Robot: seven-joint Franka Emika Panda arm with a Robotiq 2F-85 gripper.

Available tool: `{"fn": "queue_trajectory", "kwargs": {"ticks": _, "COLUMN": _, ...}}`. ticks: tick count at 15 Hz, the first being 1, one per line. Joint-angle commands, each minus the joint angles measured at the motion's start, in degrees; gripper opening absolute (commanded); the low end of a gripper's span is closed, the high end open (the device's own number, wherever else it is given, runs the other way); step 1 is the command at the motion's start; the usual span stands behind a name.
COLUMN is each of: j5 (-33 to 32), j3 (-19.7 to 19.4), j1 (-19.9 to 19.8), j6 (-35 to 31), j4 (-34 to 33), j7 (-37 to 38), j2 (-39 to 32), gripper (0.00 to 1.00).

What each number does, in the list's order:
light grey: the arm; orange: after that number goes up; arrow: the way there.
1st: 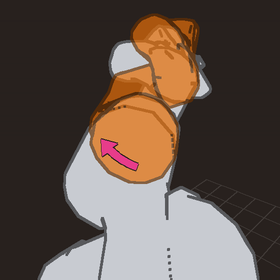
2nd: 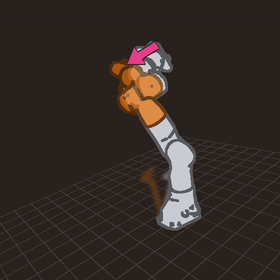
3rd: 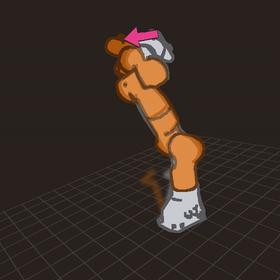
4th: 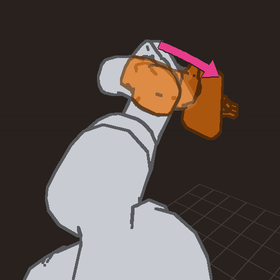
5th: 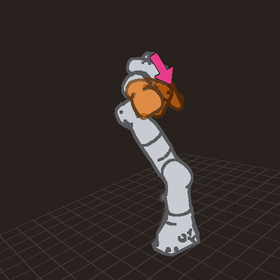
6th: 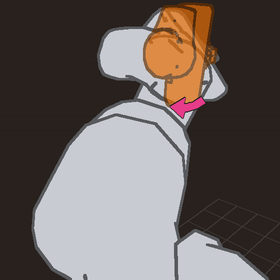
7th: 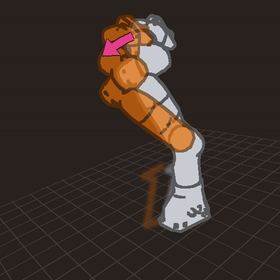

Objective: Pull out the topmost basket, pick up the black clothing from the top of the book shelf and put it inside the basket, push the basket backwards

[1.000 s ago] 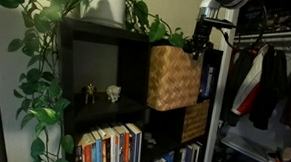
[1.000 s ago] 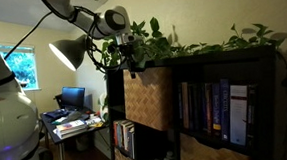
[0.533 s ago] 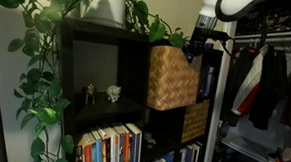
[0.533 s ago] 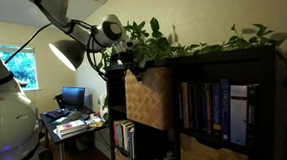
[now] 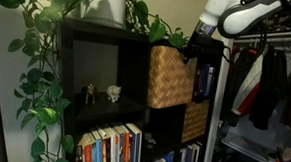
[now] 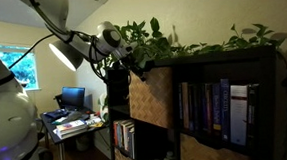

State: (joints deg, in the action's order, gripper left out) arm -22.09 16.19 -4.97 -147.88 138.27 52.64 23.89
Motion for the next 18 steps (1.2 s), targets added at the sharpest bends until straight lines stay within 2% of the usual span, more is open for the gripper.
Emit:
{"fn": "queue_trajectory", "kwargs": {"ticks": 1, "j5": -5.95, "j3": 2.15, "j1": -4.81, "j6": -5.99, "j4": -0.08, "j7": 4.63, "j2": -2.06, "gripper": 0.04}}
{"fn": "queue_trajectory", "kwargs": {"ticks": 6, "j5": -10.9, "j3": 3.71, "j1": -7.26, "j6": -8.58, "j4": -1.41, "j7": 8.46, "j2": -4.67, "gripper": 0.04}}
{"fn": "queue_trajectory", "kwargs": {"ticks": 18, "j5": -21.64, "j3": 6.83, "j1": -11.04, "j6": -9.79, "j4": -4.43, "j7": 15.37, "j2": -8.42, "gripper": 0.04}}
